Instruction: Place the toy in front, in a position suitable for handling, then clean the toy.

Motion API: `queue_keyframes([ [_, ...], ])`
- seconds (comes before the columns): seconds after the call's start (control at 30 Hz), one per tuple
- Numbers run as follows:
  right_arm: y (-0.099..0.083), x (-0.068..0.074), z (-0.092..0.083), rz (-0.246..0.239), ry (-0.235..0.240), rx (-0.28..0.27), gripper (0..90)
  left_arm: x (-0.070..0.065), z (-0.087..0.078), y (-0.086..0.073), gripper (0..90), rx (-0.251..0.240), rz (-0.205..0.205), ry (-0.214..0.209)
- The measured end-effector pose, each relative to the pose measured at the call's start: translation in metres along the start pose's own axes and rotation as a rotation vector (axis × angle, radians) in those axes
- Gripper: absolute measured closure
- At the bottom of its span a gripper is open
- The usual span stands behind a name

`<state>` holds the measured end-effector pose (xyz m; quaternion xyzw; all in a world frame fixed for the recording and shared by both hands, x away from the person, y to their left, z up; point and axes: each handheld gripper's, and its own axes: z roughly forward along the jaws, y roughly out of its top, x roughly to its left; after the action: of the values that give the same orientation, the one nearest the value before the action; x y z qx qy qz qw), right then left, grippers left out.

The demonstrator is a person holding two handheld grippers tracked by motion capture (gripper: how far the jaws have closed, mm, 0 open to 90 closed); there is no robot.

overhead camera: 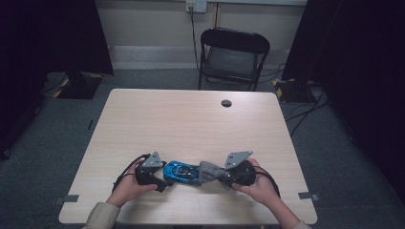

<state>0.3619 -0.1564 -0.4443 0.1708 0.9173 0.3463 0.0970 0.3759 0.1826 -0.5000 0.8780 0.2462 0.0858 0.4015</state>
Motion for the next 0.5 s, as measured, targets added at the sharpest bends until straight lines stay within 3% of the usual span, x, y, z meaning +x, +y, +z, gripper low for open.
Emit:
queue_keyframes([
  [0.23,-0.017,-0.006,-0.01,0.044,-0.022,-0.006,71.3,0.001,-0.004,0.001,18.3,0.013,0.019,-0.003],
  [0.5,-0.027,-0.01,-0.012,0.062,-0.02,-0.007,71.3,0.004,-0.009,0.013,17.9,0.001,0.072,-0.057],
])
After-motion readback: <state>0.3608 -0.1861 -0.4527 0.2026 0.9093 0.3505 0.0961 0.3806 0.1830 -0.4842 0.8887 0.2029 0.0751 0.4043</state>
